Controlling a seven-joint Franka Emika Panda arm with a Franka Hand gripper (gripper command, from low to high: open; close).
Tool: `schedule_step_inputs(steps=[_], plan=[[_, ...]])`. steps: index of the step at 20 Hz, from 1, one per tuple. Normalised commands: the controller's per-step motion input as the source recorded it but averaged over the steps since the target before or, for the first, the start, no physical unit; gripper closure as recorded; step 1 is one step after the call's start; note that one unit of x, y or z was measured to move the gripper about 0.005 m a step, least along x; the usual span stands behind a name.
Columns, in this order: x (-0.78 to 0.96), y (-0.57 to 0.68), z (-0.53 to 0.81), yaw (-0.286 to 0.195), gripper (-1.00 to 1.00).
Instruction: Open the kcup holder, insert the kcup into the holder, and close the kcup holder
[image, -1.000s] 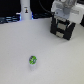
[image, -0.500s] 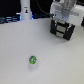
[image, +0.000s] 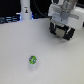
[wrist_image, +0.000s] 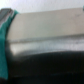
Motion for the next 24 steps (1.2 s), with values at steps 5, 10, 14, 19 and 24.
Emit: schedule_step_inputs(steps=[5, 10, 14, 19, 24], plan=[[0.94, -0.29, 0.19, -0.086, 1.00], [0.93, -0.31, 0.19, -0.092, 1.00], [0.92, -0.34, 0.17, -0.093, 1.00], [0.83, -0.31, 0.19, -0.091, -1.00], [0.35, -0.11, 0.18, -0.103, -1.00]])
